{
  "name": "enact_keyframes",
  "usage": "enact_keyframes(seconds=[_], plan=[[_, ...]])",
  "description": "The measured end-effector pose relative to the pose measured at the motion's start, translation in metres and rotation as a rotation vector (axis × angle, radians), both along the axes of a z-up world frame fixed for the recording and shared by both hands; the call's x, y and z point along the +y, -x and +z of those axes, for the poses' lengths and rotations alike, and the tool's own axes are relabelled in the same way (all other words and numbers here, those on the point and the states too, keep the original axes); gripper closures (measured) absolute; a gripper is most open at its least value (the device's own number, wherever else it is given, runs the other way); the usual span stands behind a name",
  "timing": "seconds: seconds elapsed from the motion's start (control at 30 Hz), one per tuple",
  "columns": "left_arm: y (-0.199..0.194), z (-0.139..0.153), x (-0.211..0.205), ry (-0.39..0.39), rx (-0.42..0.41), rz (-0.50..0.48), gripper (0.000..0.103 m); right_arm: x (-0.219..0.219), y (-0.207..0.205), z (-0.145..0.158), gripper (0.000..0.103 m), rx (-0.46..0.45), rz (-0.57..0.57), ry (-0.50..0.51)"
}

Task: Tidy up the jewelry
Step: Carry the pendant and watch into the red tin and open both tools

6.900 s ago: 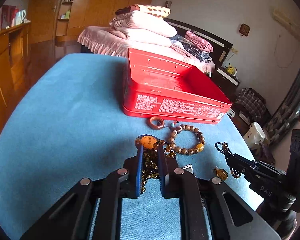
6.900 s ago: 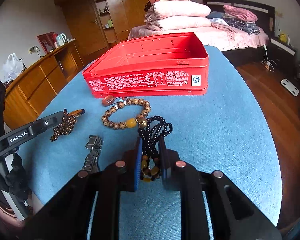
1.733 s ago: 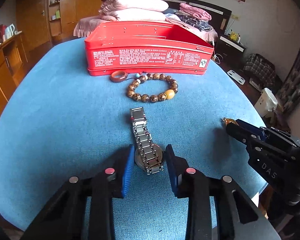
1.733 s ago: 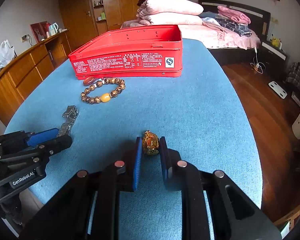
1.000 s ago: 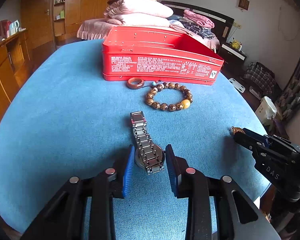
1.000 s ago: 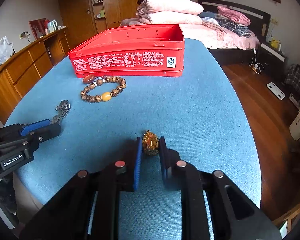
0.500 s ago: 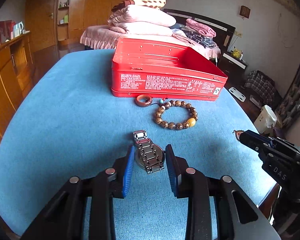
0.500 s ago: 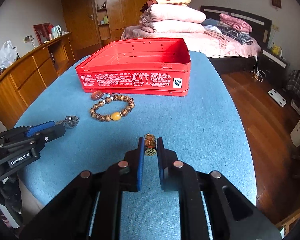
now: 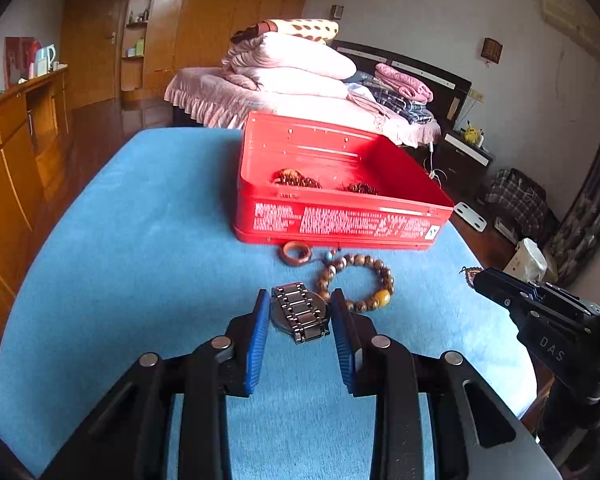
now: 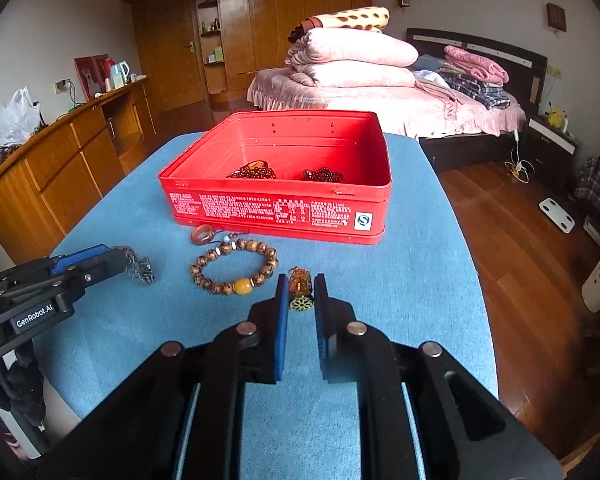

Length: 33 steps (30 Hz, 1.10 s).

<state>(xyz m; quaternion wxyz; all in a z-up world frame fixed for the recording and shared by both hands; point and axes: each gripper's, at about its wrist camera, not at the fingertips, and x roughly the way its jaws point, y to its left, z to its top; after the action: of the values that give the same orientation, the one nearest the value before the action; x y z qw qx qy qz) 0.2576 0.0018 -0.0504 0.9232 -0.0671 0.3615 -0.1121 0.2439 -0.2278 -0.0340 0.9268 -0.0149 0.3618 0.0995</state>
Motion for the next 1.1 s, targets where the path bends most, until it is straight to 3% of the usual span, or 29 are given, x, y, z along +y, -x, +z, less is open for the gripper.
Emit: enact_keyframes(seconds=[0.63, 1.1], plan=[[-0.061, 0.07, -0.014, 0.028, -0.138, 0.004, 0.072, 0.008, -0.063, 0.055, 0.092, -0.074, 0.032, -0.002], [-0.136, 0.073, -0.04, 0.012, -0.146, -0.017, 0.073, -0.003, -0.137, 0.056, 0.092, -0.04, -0.005, -0.022]])
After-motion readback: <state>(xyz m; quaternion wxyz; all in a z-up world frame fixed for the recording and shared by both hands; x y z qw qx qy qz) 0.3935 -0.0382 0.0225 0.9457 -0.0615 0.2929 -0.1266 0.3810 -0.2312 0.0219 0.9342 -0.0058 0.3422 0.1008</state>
